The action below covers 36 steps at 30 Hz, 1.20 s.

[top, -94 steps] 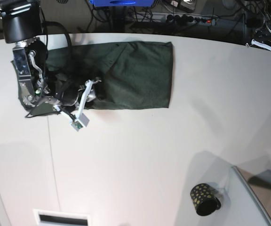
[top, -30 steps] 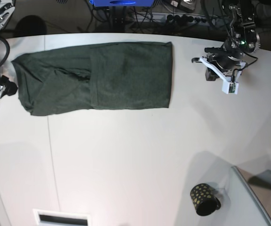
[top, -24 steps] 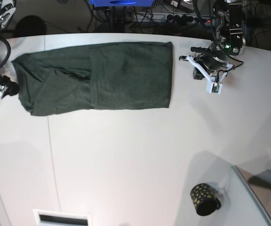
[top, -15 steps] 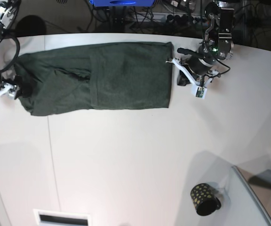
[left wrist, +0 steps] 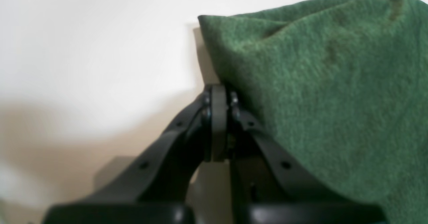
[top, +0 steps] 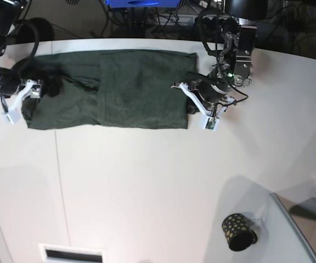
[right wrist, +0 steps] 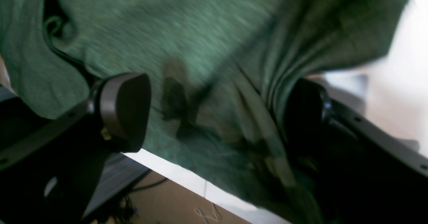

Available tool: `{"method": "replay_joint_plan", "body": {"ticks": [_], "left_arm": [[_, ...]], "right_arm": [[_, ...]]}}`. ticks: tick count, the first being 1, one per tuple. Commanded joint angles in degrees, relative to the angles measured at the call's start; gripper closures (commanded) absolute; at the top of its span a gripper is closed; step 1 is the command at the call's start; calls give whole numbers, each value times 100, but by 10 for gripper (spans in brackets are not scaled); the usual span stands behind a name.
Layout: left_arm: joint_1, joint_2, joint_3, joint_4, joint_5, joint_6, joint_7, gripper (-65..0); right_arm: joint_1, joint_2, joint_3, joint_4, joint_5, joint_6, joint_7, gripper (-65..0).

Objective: Layout the t-shirt on the table in an organized manner, then fold the t-shirt properly
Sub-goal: 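Grasp both strip ends and push them toward each other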

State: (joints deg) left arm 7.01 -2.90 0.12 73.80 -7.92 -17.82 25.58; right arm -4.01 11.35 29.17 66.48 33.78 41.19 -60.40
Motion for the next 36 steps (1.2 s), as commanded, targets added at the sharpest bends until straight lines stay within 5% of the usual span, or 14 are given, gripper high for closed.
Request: {"method": "replay_joint_plan", "body": {"ticks": [1, 9, 21, 28, 36], "left_arm": [[-10, 39, 107, 53, -38, -7, -13, 0], [-37, 30, 388, 97, -47, 495, -13, 0], [95, 39, 458, 106, -47, 503, -5, 0], [78, 232, 907, 106, -38, 503, -5, 0], [51, 241, 1003, 106, -65, 503, 4, 0]], "right_arm": [[-104, 12, -38, -76, -578, -119, -470, -572], [71, -146, -38, -85, -569, -119, -461, -549], [98, -138, -126, -50, -604, -119, 330, -9], [-60, -155, -196, 1093, -604, -119, 251, -6], [-298, -516, -196, 2781, -604, -119, -646, -6]]}}
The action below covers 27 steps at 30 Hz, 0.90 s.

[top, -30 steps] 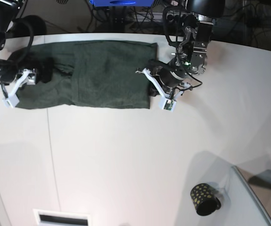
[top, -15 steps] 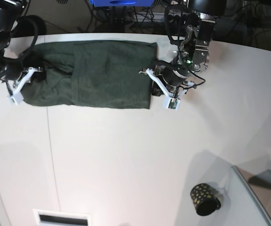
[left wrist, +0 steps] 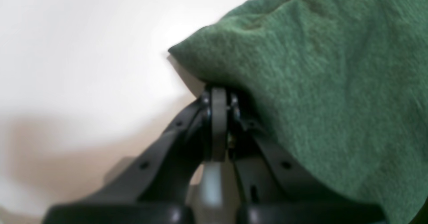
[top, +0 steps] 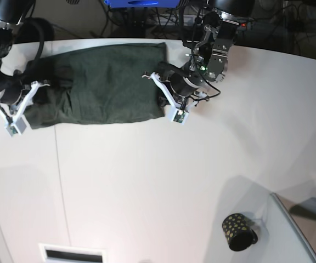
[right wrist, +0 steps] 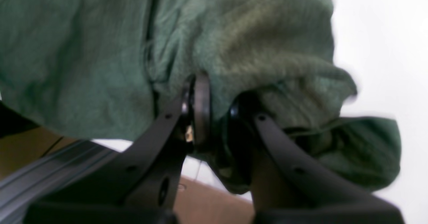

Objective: Layout the t-shirt on the table in an organized manner, then fold the t-shirt properly
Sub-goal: 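Grasp both strip ends and push them toward each other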

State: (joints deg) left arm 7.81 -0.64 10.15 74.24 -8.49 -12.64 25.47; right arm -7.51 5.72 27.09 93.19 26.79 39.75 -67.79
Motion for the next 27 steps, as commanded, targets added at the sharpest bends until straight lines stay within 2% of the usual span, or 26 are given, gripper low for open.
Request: {"method": "replay_joint_plan", "body": {"ticks": [1, 5, 10, 14, 18, 27], "left_arm": [[-39, 16, 0, 62, -17, -15, 6, 0], [-39, 16, 0, 62, 1, -15, 6, 0], [-30, 16, 9, 71, -34, -15, 6, 0], [-30, 25, 9, 71, -34, -15, 15, 0], [14, 78, 18, 291, 10, -15, 33, 0], [14, 86, 18, 352, 10, -15, 33, 0]], "right_arm": [[43, -13, 12, 233, 95, 25, -21, -6], [34, -330, 12, 699, 95, 25, -478, -6], [34, -514, -164, 1033, 95, 25, -724, -6], [-27, -550, -507, 1103, 104, 25, -698, -6], [-54, -778, -850, 1103, 121, 25, -663, -6], [-62, -1059, -1439, 1244, 95, 25, -654, -6]]}}
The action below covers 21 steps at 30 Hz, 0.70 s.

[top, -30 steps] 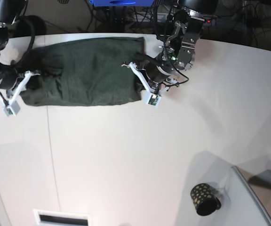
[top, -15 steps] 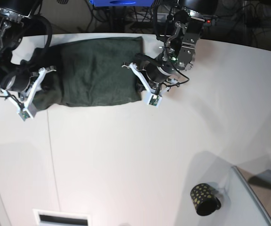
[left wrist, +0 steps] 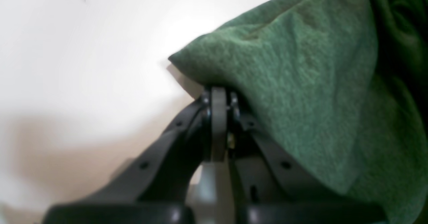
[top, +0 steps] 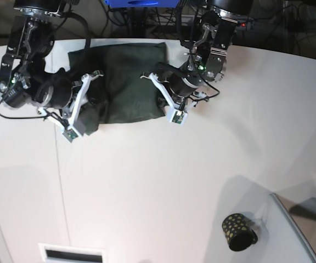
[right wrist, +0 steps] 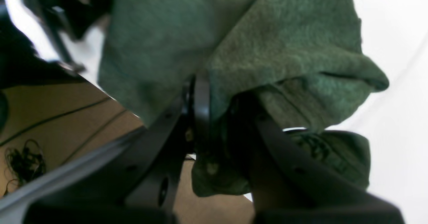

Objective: Layout the t-shirt on the table in an organized manner, then fold the t-shirt properly
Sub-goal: 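Grasp both strip ends and push them toward each other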

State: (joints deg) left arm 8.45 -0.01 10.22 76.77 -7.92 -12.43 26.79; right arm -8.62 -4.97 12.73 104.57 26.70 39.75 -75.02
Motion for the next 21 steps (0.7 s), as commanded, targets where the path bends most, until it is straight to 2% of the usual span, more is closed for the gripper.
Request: {"method": "replay_joint_plan", "body": {"ticks": [1, 5, 8, 11, 18, 21], "left_arm": [[-49, 23, 11, 90, -47, -37, -98, 0], [-49, 14, 11, 72, -47, -37, -98, 0], [-49, 14, 11, 63, -47, -37, -98, 0], [-49, 14, 11, 81, -47, -37, -98, 0], [-32, -38, 11, 99, -47, -37, -90, 0], [21, -56, 2, 116, -47, -37, -90, 0]], "right_arm": [[49, 9, -3, 88, 104, 25, 87, -6], [-39, -8, -302, 70, 104, 25, 386, -6], [-136, -8, -636, 52, 104, -225, 571, -6], [-206, -8, -917, -141, 104, -252, 843, -6], [-180, 27, -935, -413, 104, -278, 1080, -6], [-180, 9, -952, -449, 104, -577, 1116, -24]]}}
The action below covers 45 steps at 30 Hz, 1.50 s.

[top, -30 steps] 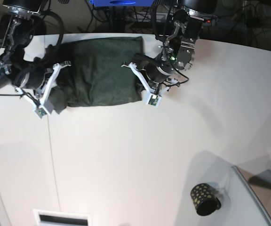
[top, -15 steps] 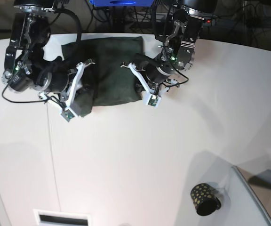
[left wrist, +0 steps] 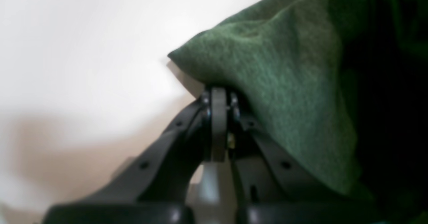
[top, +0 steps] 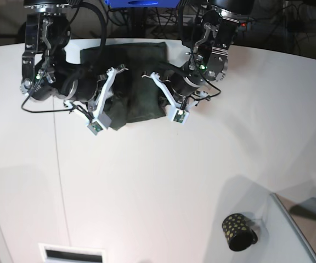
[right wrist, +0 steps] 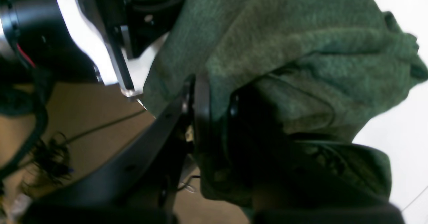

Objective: Layout the t-shirt on the table in an organized manner, then fold the t-shirt properly
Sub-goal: 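Grasp both strip ends and push them toward each other, then fold the strip in half with the right gripper over the other half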

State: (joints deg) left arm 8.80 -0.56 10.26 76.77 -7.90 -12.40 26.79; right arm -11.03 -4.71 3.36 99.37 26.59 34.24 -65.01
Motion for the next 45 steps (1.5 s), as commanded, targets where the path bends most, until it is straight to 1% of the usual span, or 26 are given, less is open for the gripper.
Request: {"method": "replay_joint_plan", "body": {"ticks": [1, 3, 6, 8, 10, 11, 12, 14, 16, 20, 25, 26, 29, 31, 32, 34, 36, 38, 40, 43, 45], "left_arm": [[-5, -1, -2, 134, -49, -39, -90, 0], [13, -1, -20, 239, -49, -39, -90, 0], [153, -45, -64, 547, -49, -39, -90, 0], [250, -265, -64, 828, -85, -39, -81, 0], [408, -450, -72, 1145, -58, -21, -46, 0], [470, -555, -125, 1294, -58, 14, 86, 0], [540, -678, -283, 1444, -58, 137, 315, 0], [698, -810, -565, 1663, -49, 383, 693, 0], [909, -995, -987, 1874, -49, 436, 895, 0], [1419, -1276, -1848, 2156, -49, 427, 921, 0], [1841, -1390, -2886, 2226, -49, 418, 904, 0], [1876, -1417, -3009, 2182, -49, 418, 904, 0], [1920, -1426, -3316, 2077, -49, 418, 904, 0], [1920, -1434, -3475, 1989, -49, 418, 904, 0], [1920, -1434, -3562, 1945, -49, 410, 904, 0], [1920, -1434, -3721, 1901, -49, 410, 895, 0], [1938, -1434, -3844, 1892, -49, 410, 895, 0], [1947, -1434, -3923, 1892, -49, 410, 895, 0], [1955, -1434, -3993, 1892, -49, 410, 895, 0], [1947, -1461, -3967, 1892, -41, 410, 895, 0], [1920, -1470, -3940, 1892, -41, 410, 895, 0]], "right_arm": [[61, -26, -23, 19, 115, -79, 158, -42], [79, -26, -23, -104, 115, -79, 238, -111], [114, -26, -23, -219, 124, -79, 238, -233], [114, -34, -23, -210, 124, -79, 238, -282], [114, -43, -32, -192, 124, -79, 229, -306], [114, -43, -50, -192, 124, -79, 229, -311], [114, -34, -129, -210, 124, -79, 238, -312], [131, -34, -243, -219, 124, -79, 246, -312], [131, -34, -340, -219, 124, -79, 246, -312], [140, -43, -648, -219, 124, -88, 246, -311], [219, -8, -859, -227, 115, -88, 202, -314], [298, 18, -1070, -263, 115, -88, 158, -314], [474, 238, -1738, -289, 150, -88, -44, -311], [457, 291, -1878, 45, 150, -88, -96, -308], [386, 300, -1861, 335, 132, -88, -96, -308], [202, 502, -1773, 977, 115, -96, -61, -306], [43, 669, -1430, 1452, 115, -96, -44, -306], [-36, 774, -885, 1469, 115, -96, -44, -306], [-45, 862, -542, 1276, 115, -96, -35, -312], [-45, 1047, -384, 1109, 115, -96, -35, -315], [-45, 1091, -349, 1083, 115, -96, 9, -329]]}}
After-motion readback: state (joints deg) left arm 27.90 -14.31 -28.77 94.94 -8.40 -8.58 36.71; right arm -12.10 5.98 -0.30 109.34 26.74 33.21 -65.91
